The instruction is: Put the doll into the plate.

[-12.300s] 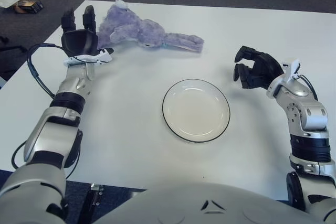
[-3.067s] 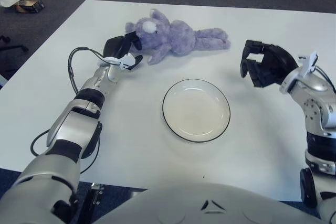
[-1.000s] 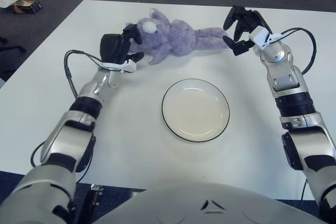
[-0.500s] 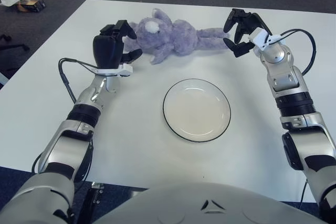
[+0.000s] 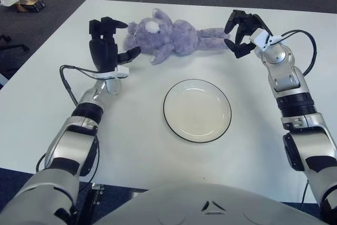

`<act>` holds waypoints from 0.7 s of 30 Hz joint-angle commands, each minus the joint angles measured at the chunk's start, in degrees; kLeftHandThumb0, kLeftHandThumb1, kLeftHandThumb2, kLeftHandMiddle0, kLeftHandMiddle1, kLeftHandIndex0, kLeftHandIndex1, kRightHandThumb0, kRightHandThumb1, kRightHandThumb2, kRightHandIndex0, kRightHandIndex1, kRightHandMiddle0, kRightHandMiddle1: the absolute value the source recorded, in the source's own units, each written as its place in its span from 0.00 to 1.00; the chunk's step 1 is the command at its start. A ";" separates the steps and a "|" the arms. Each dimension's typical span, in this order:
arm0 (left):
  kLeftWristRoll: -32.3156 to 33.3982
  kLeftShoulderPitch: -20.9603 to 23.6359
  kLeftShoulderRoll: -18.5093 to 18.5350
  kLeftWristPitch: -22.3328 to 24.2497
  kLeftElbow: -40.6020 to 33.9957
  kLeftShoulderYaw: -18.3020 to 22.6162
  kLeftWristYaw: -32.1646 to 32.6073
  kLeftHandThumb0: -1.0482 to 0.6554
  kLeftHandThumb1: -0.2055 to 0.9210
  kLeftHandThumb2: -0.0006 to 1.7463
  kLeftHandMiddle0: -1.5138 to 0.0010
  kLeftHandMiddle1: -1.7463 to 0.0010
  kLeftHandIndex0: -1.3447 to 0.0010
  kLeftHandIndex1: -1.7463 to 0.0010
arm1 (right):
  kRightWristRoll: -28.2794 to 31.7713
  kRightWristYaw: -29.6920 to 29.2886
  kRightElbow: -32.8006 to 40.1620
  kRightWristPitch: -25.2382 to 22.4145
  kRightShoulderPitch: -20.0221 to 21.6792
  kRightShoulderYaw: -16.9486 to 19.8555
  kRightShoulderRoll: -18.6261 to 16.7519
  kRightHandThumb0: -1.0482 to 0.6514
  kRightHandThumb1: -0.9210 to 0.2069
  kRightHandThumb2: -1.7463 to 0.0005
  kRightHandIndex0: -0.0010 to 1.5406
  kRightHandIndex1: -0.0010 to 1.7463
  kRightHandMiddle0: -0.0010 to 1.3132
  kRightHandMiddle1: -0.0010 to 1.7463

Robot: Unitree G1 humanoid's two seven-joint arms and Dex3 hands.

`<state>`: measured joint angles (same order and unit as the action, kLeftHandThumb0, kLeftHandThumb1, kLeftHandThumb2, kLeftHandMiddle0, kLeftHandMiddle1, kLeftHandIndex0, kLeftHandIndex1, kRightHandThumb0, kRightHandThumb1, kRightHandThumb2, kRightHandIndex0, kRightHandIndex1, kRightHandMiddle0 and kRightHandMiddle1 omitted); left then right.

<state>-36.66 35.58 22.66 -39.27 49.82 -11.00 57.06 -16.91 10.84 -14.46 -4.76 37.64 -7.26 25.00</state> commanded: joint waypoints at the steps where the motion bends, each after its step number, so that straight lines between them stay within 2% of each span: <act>1: 2.76 1.06 -0.09 1.92 0.44 0.79 -6.37 0.12 0.59 0.42 1.00 0.34 1.00 0.32 | -0.85 0.01 -0.26 0.46 -0.42 0.05 0.46 0.61 0.60 0.21 0.45 1.00 0.36 0.94; 4: 5.01 1.66 0.22 3.63 0.50 0.69 -13.66 0.10 0.60 0.39 1.00 0.46 1.00 0.45 | -0.66 0.38 -0.35 0.56 -0.70 0.25 0.62 0.61 0.60 0.21 0.45 1.00 0.35 0.95; 6: 5.68 2.01 0.47 4.55 0.41 0.60 -16.84 0.09 0.61 0.37 1.00 0.59 1.00 0.61 | -0.37 0.58 -0.47 0.64 -0.87 0.47 0.62 0.61 0.59 0.21 0.44 1.00 0.35 0.95; 7: 5.80 2.36 0.66 5.18 0.50 0.41 -18.60 0.08 0.62 0.37 1.00 0.61 1.00 0.64 | -0.07 0.76 -0.45 0.48 -0.96 0.65 0.55 0.61 0.59 0.21 0.44 1.00 0.35 0.96; 9: 5.87 3.10 1.00 6.48 0.73 0.01 -22.03 0.07 0.63 0.36 1.00 0.70 1.00 0.75 | 0.36 1.03 -0.34 0.13 -1.08 0.89 0.39 0.61 0.59 0.21 0.44 1.00 0.35 0.95; 11: 5.91 3.50 1.07 7.29 0.79 0.00 -24.13 0.06 0.64 0.35 1.00 0.74 1.00 0.80 | 0.46 1.16 -0.27 0.00 -1.14 1.00 0.32 0.61 0.59 0.21 0.44 1.00 0.35 0.95; 16: 5.23 8.83 -0.55 8.44 7.66 -1.40 -27.87 0.02 0.69 0.33 1.00 0.81 1.00 0.88 | -0.08 1.25 0.13 -0.10 -1.50 0.87 0.46 0.61 0.59 0.20 0.44 1.00 0.34 0.96; 21: 4.62 12.37 -0.39 4.92 13.59 -3.27 -31.07 0.00 0.72 0.30 1.00 0.86 1.00 0.93 | 0.47 1.73 0.35 0.28 -2.78 1.58 1.02 0.61 0.59 0.20 0.44 1.00 0.32 0.98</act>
<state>-31.76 45.37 22.12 -32.31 60.81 -13.09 27.62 -16.83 12.06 -14.48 -4.65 36.49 -6.56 25.27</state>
